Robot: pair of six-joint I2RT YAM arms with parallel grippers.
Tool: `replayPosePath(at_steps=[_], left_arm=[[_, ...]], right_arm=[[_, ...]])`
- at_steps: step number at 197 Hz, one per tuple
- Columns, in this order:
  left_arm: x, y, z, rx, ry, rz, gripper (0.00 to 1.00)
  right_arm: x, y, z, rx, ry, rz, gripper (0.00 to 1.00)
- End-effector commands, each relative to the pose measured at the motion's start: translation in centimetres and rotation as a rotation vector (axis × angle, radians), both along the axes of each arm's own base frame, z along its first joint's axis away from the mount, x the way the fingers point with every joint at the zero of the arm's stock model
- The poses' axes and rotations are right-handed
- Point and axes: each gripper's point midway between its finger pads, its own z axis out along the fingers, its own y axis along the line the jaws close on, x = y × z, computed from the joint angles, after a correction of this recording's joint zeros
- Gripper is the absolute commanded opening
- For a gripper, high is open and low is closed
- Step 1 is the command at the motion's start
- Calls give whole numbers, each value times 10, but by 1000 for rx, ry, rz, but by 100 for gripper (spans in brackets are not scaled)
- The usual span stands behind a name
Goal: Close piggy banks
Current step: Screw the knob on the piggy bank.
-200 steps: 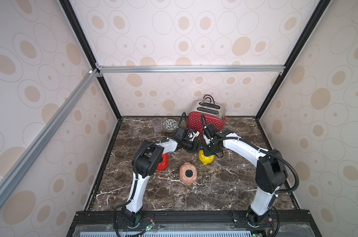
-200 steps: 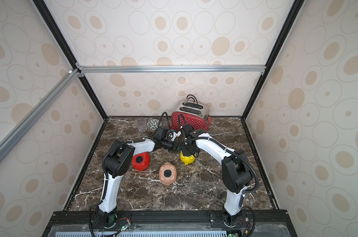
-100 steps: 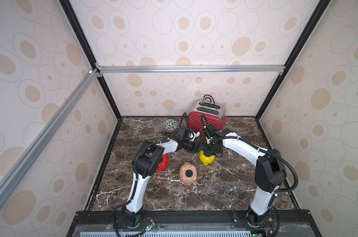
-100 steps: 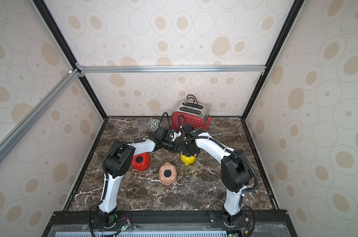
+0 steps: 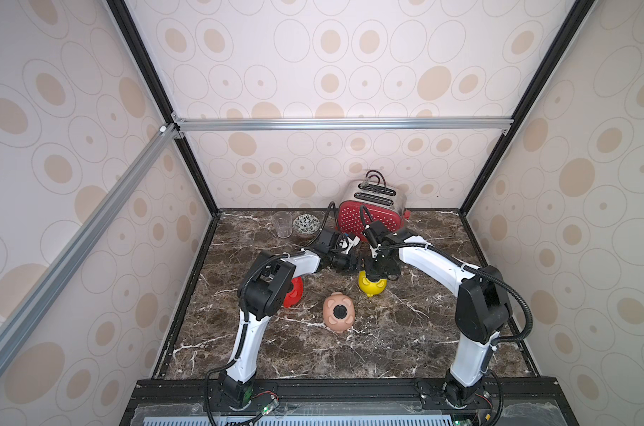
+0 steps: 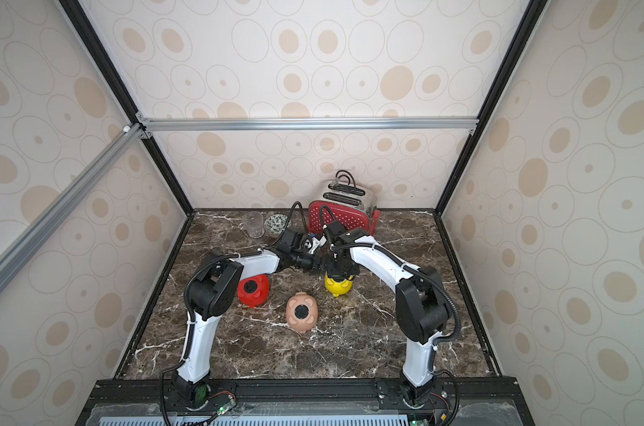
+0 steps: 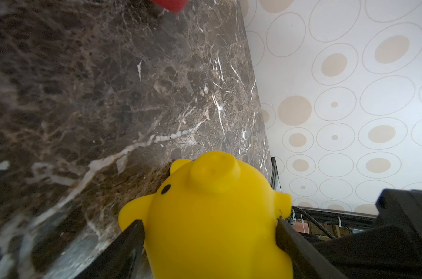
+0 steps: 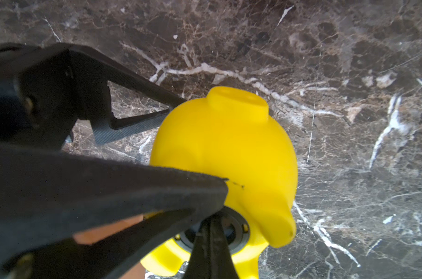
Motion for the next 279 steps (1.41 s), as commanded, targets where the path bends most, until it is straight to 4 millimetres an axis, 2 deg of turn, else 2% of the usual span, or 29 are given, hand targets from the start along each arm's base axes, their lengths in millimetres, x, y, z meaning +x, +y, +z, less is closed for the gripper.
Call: replayPosePath(at_steps=[1, 42, 62, 76, 196, 240, 279], left_arm=[[-6, 10, -28, 77, 74, 41, 83], [-4, 10, -23, 70, 65, 40, 84], [-4, 9, -21, 67, 61, 41, 84], [-4, 9, -20, 63, 58, 44, 84], [-3, 8, -9, 50, 39, 48, 86], [-2, 8, -9, 50, 37, 50, 86], [-2, 7, -9, 49, 37, 48, 86]], right_arm=[[-5, -4, -1, -16, 36, 21, 0], [-5, -2, 4, -8, 32, 40, 0], [-7, -2, 6, -3, 30, 50, 10], [-6, -3, 9, -2, 23, 48, 12], [-4, -3, 26, 4, -16, 50, 11], [-5, -4, 30, 4, -22, 60, 17], [-6, -5, 39, 5, -29, 65, 18]])
